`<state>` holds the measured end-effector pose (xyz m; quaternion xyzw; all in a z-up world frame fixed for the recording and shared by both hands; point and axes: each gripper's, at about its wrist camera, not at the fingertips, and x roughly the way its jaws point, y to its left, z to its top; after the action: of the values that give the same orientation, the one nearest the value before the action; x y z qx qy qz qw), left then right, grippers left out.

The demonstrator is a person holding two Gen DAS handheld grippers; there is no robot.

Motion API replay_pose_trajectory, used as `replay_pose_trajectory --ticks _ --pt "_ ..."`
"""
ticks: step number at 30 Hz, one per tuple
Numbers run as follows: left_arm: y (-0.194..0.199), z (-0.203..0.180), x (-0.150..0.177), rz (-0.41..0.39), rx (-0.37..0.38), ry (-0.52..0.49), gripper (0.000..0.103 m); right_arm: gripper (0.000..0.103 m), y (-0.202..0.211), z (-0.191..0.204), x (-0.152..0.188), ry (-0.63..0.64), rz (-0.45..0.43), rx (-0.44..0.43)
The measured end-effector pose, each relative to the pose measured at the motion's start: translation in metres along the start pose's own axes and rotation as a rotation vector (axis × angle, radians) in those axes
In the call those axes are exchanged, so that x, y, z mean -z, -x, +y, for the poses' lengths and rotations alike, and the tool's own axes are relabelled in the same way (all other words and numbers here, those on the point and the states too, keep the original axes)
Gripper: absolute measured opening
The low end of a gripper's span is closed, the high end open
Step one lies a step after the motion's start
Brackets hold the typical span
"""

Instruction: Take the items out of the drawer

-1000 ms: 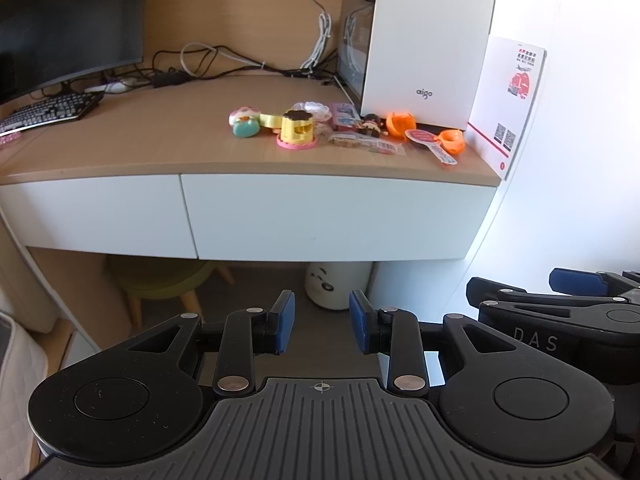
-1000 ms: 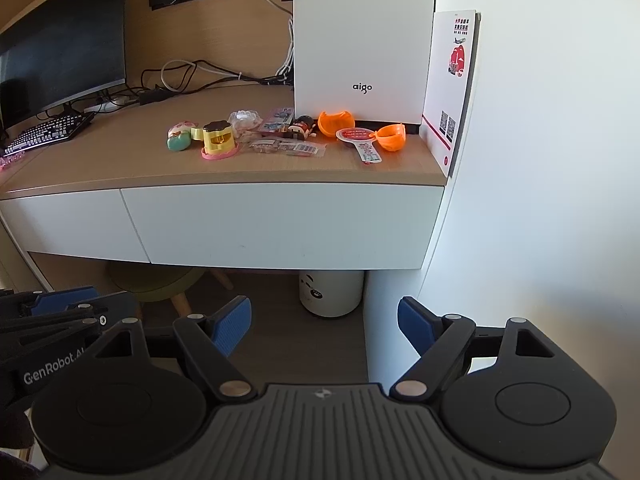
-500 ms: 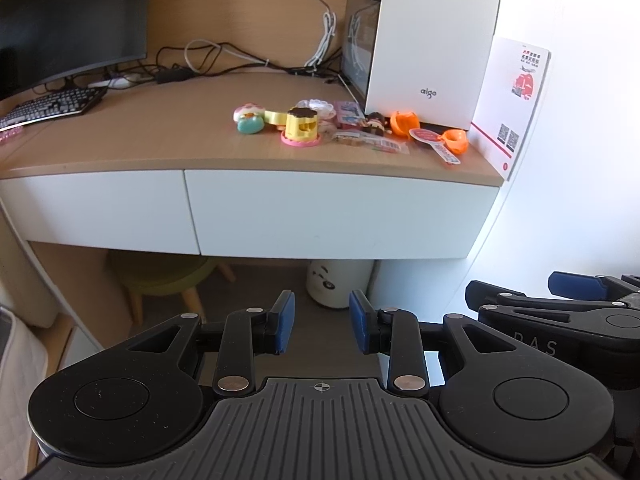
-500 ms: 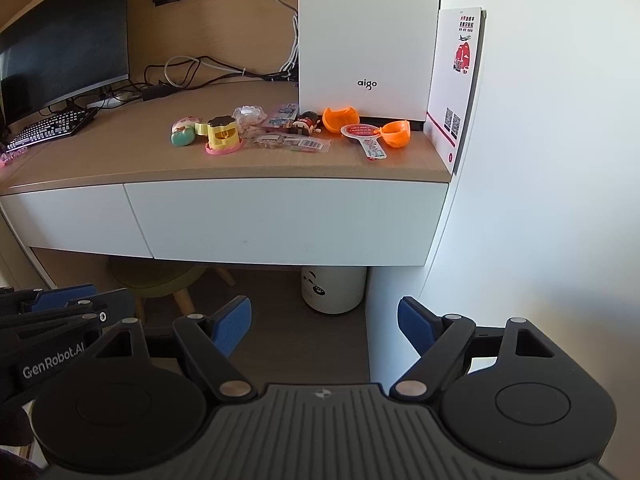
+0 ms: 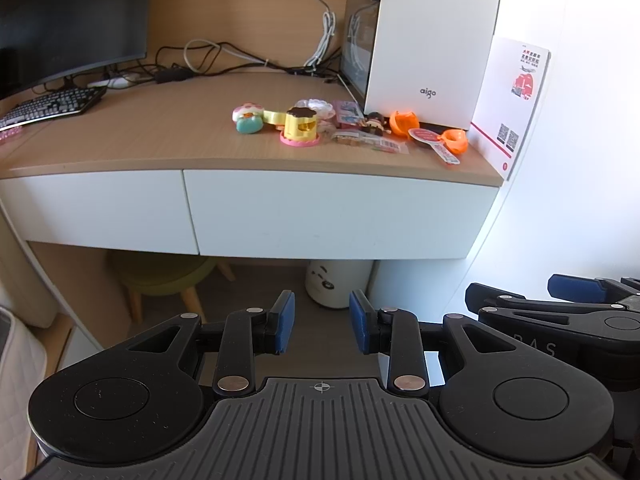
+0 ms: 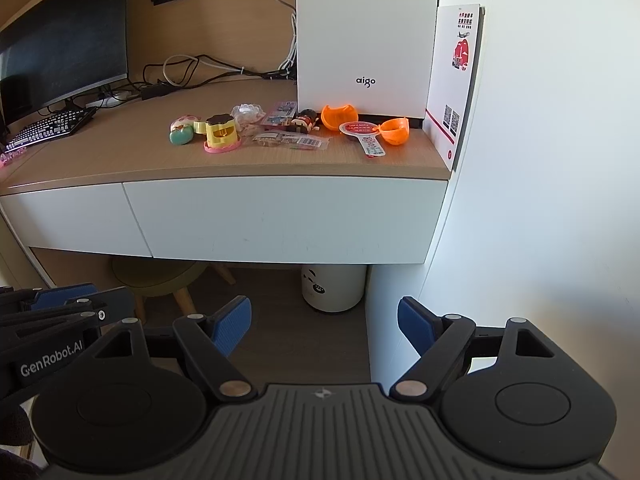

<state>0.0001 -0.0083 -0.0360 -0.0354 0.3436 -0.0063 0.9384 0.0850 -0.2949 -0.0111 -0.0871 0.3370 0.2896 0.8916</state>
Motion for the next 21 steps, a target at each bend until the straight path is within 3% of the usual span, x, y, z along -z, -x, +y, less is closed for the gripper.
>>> replay_pose_trajectory --ticks 21 --pt "-0.0005 -0.0012 -0.0001 -0.002 -0.001 0.001 0.033 0.081 -0.0023 -0.0022 0.0011 -0.007 0.006 0.001"
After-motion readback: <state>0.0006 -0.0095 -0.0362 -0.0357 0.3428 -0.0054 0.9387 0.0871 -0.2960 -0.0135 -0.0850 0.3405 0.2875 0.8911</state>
